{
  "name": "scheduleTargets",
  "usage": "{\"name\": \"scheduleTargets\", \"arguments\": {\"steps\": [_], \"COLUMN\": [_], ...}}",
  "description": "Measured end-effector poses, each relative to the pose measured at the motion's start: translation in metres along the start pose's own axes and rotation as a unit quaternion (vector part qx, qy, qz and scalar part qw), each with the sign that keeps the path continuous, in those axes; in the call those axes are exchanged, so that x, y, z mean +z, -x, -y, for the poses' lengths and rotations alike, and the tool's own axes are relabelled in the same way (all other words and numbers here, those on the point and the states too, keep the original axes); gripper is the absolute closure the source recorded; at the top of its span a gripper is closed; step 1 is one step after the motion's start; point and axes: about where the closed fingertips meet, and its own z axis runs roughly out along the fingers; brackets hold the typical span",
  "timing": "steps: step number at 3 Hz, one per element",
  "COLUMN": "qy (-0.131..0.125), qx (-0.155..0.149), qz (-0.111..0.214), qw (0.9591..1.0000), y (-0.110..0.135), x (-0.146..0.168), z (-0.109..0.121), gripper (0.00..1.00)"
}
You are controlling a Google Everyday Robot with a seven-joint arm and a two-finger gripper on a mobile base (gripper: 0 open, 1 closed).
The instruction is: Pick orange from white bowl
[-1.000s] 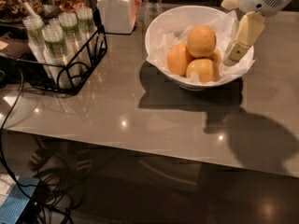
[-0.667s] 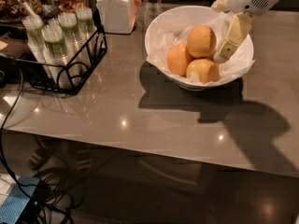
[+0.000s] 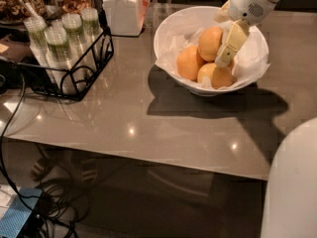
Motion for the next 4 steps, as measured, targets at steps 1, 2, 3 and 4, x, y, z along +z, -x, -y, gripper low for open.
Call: {"name": "scheduleTargets", "arguments": {"steps": [1, 2, 3, 4], "qy": [0.011, 0.000, -0.007, -0.008], "qx": [0.019, 0.017, 0.017, 0.017], "qz": [0.004, 0.009, 0.014, 0.014], "qw": [0.9998, 0.9998, 0.9997, 0.9997], "y": [-0.008, -0.004, -0.002, -0.002], "x": [0.015, 0.018, 0.022, 0.022], "z": [0.007, 0.014, 0.020, 0.020], "gripper": [0.00, 0.18, 0.42, 0.65]}}
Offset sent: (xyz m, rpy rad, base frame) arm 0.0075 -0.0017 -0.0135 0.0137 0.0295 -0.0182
